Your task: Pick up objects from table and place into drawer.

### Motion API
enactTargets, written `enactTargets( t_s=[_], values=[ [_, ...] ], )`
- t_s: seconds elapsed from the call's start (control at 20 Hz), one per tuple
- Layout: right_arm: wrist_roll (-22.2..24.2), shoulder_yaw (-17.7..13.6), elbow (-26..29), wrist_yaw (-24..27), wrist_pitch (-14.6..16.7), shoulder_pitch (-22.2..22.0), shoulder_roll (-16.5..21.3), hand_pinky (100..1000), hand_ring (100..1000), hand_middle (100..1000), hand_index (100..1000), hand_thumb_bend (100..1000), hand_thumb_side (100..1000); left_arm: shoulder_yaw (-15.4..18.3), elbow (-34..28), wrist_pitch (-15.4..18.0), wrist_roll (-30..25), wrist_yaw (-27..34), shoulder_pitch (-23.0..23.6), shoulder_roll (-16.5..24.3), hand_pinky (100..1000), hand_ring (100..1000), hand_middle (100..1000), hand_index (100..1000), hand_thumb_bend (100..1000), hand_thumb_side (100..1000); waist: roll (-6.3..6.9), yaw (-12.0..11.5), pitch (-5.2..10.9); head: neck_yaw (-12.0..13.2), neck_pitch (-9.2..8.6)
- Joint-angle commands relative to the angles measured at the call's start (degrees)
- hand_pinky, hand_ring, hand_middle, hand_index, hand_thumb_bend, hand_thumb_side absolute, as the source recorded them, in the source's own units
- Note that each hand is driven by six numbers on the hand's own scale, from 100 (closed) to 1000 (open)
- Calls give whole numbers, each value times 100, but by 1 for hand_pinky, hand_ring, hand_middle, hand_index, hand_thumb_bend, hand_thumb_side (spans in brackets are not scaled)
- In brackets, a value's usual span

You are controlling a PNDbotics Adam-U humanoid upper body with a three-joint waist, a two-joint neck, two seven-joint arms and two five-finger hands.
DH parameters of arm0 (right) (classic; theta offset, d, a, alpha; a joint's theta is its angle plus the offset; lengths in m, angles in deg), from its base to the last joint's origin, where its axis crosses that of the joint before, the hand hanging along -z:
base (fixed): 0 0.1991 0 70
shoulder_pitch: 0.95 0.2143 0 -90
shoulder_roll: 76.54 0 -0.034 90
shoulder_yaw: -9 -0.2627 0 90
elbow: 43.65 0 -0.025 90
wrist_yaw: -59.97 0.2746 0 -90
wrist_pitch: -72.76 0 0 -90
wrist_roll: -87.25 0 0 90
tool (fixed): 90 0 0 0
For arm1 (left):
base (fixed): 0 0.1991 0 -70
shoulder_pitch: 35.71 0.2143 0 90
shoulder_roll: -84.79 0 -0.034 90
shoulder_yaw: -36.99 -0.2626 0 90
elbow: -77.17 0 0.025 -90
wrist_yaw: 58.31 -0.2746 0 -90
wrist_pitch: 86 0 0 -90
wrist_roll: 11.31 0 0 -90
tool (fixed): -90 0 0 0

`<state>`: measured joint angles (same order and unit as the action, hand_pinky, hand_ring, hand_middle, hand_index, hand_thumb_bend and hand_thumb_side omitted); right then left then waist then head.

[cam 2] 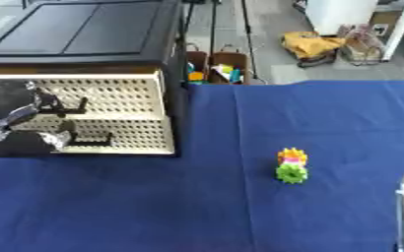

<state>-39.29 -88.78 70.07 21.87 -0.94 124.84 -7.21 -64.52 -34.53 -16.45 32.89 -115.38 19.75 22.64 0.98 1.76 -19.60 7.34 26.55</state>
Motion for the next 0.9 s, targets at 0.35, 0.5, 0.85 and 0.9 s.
enactTargets(
  t_s=[0.35,0.5,0.85,0.9],
  values=[
    [-71,0,87,1,0,81,27,674,530,471,752,100,1000,-47,-231,30,-197,-122,83,149,100,100,100,714,100,746,-1,-18,144,-1,-51],
    [-89,1,87,-6,-1,83,20,674,530,471,752,100,1000,-48,-278,47,-204,-149,111,163,100,100,100,711,100,743,-3,-29,151,-2,-44],
    [-129,6,87,-23,-5,84,2,674,529,472,752,100,1000,-51,-289,133,-146,-138,192,168,100,100,100,711,100,739,-13,-57,173,-5,-24],
    [-134,7,87,-25,-7,83,-1,674,529,472,751,100,1000,-51,-289,148,-127,-132,206,169,100,100,100,712,100,736,-14,-62,177,-5,-23]
  ],
)
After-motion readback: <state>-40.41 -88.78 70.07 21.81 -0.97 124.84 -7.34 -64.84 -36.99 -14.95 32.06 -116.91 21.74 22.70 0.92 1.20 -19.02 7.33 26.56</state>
